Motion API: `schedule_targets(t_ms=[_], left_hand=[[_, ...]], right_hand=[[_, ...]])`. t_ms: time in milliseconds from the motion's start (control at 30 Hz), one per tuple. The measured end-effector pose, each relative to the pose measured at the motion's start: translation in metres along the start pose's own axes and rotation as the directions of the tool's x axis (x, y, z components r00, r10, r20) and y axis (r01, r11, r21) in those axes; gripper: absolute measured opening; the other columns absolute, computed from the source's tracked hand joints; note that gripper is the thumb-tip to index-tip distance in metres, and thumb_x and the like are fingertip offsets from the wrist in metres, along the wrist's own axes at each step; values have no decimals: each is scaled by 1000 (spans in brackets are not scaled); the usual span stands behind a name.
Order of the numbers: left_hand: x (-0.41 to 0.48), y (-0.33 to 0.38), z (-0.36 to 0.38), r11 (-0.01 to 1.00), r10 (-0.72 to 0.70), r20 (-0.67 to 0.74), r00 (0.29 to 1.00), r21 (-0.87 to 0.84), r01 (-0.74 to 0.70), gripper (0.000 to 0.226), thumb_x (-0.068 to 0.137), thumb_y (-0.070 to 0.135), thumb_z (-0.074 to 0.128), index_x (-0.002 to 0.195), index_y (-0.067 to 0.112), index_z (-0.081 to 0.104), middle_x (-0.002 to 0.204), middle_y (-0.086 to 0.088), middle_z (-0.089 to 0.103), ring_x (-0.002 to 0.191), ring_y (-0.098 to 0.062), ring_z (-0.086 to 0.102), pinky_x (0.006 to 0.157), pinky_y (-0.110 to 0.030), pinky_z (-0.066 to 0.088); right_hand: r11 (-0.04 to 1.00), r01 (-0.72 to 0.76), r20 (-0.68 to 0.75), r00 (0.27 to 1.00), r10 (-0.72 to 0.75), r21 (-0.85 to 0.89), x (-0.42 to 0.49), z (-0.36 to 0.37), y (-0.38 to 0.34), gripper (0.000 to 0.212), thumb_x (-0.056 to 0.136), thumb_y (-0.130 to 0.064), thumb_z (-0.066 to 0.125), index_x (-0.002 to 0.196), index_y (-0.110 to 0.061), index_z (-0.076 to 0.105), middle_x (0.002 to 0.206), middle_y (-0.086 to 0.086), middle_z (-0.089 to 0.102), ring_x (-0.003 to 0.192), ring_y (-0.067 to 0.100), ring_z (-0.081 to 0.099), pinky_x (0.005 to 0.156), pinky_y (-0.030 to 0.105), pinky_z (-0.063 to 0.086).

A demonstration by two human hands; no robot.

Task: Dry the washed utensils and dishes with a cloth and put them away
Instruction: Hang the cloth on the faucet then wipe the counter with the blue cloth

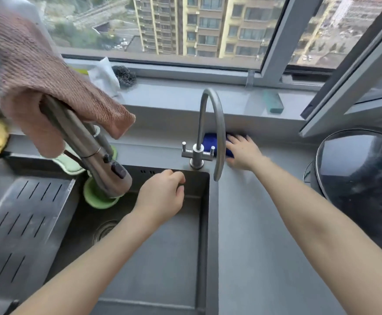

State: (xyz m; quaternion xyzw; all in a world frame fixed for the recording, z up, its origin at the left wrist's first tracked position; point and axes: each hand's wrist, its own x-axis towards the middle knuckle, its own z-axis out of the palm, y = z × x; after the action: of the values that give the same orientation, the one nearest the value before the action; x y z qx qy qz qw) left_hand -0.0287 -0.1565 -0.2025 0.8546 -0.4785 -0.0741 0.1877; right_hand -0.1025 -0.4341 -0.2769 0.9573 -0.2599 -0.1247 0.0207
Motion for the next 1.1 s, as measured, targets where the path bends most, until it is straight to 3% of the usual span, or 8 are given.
schedule_targets(t_ms=[100,233,500,600,867,933,1033,1100], left_hand=[[7,-8,13,1000,-25,27,999,-5,25,22,92,21,49,108,14,62,98,-4,61,90,-26,57,75,-34,48],[11,-19,24,999,-44,75,996,-1,44,21,91,19,49,107,13,62,96,-5,61,90,-27,57,75,-36,48],[4,-31,37,997,-2,142,990,-76,13,20,90,16,49,104,13,63,93,-3,63,91,-24,56,75,-31,44],[-12,-40,40,993,12,122,992,-120,2,19,89,15,50,101,13,64,89,-1,63,92,-24,57,76,-30,42],[-67,-48,37,976,21,119,993,-219,5,19,86,12,52,98,12,67,82,2,60,89,-24,59,75,-28,43],[-76,-51,38,968,20,104,994,-249,7,19,85,11,52,97,11,67,82,1,61,89,-25,60,76,-29,44],[-87,-58,39,956,4,62,998,-293,14,19,85,10,52,97,10,67,84,-4,64,89,-27,59,76,-29,43],[-94,-65,41,949,-2,51,999,-314,18,19,85,10,53,98,10,67,89,-7,67,87,-25,58,77,-30,43]], right_hand=[[998,24,-89,996,-19,60,0,13,12,58,94,-15,45,147,-33,28,151,2,34,128,29,39,97,39,36],[988,-110,-169,977,127,105,-29,29,33,61,88,-4,46,143,-30,38,135,14,48,104,36,46,81,39,41],[925,-339,-36,936,350,173,-107,49,37,58,93,-12,42,147,-29,31,137,19,38,112,38,39,96,37,34],[896,-407,-22,909,417,179,-129,48,0,62,88,-6,42,145,-26,31,134,24,37,111,38,39,91,37,36],[882,-332,-34,931,363,334,-200,51,-139,62,85,-5,43,142,-27,38,127,21,41,111,37,41,86,31,38],[780,-306,-52,917,395,546,-216,44,-158,59,85,-3,43,140,-25,46,121,20,50,112,35,46,90,31,39],[305,-171,-39,815,578,937,-249,27,-177,53,84,0,41,132,-18,55,118,8,63,109,21,57,94,27,44],[72,-53,-14,701,713,996,-281,19,-167,46,83,2,40,117,-18,64,100,2,64,87,16,58,81,25,47]])
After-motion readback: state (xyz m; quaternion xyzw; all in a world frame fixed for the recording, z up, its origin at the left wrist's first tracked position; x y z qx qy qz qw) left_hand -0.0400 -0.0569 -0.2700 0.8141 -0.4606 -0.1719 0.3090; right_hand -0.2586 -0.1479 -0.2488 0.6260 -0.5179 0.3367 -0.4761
